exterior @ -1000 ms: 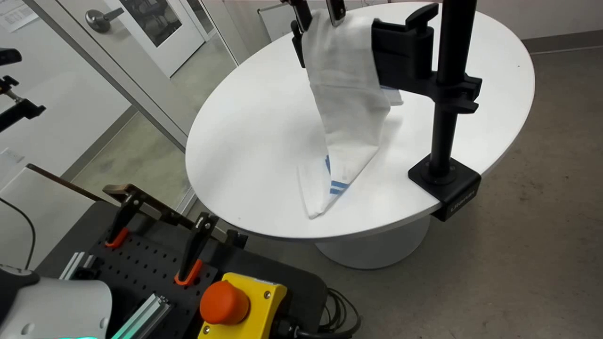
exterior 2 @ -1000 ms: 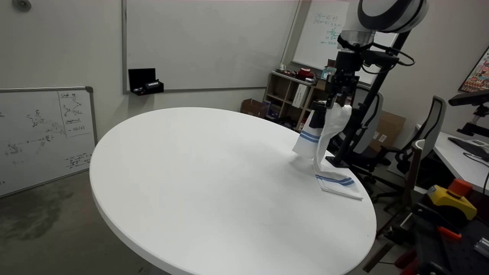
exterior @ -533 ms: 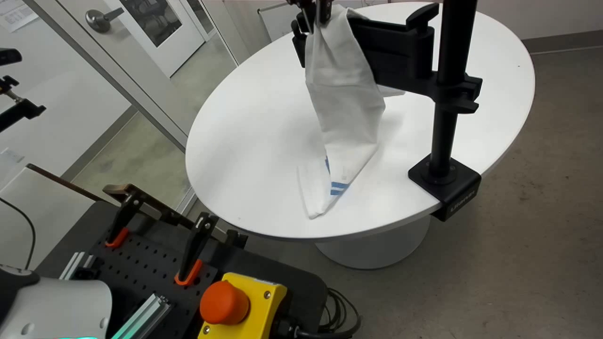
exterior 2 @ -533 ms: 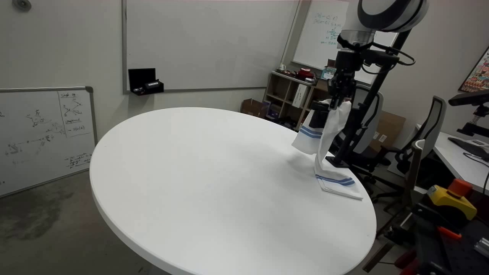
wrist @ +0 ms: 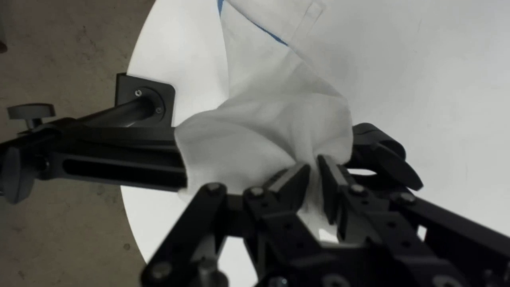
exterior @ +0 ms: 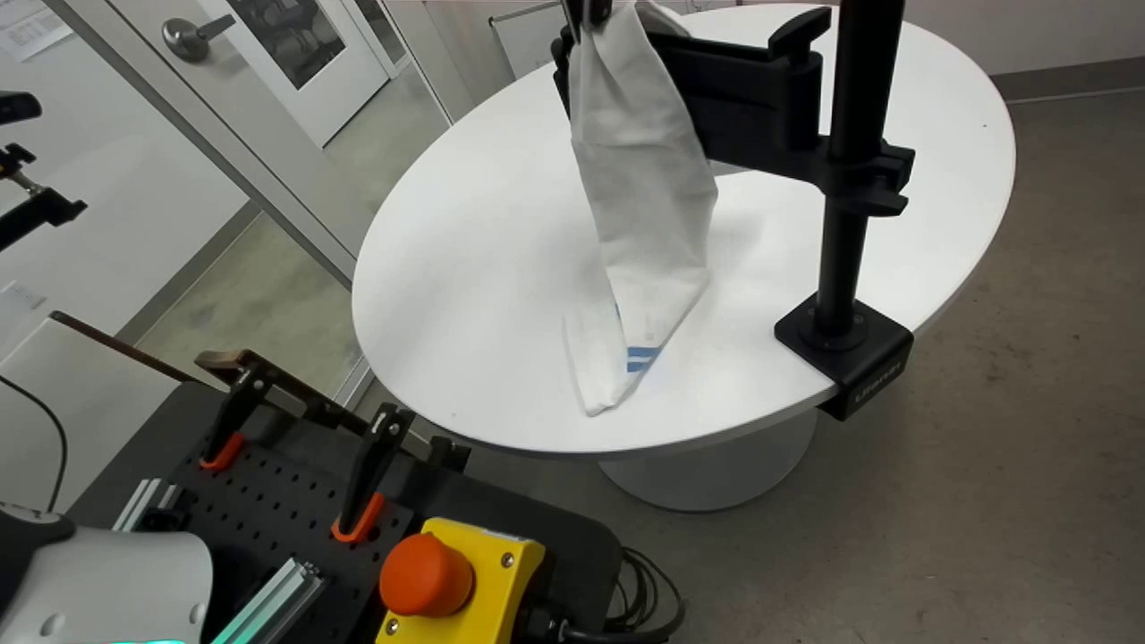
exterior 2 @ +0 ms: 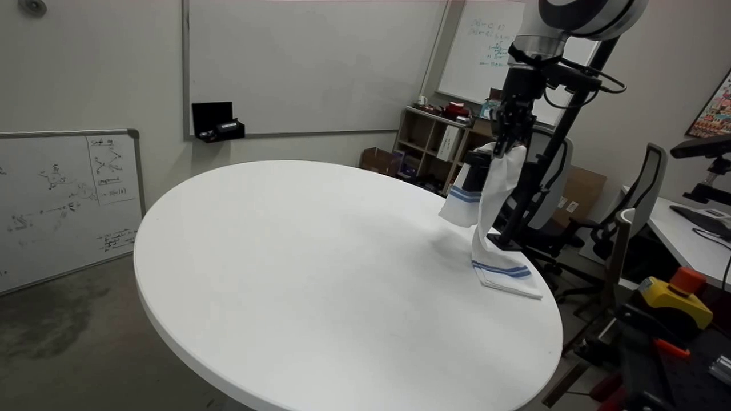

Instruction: Take the tea towel off the stand and place it on the table

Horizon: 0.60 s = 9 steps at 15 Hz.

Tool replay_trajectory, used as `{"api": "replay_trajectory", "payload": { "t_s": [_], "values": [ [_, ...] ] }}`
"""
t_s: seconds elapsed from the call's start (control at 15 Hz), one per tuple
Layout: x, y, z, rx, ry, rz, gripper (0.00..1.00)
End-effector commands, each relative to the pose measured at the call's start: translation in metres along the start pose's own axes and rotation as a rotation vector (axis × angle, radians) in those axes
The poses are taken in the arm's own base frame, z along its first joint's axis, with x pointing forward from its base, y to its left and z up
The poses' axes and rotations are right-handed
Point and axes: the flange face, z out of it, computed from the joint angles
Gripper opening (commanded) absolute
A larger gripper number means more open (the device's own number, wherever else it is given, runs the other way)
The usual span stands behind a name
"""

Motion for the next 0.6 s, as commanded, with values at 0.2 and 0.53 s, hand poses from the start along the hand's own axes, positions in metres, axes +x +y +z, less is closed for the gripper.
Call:
{"api": "replay_trajectory", "payload": {
  "t_s": [0.2,0.53],
  "values": [
    [-0.025,-0.004,-0.098,0.148,0.097,-0.029,0.03],
    [-0.057,-0.011,-0.155,0.219,0.15,-0.135,0.03]
  ]
}}
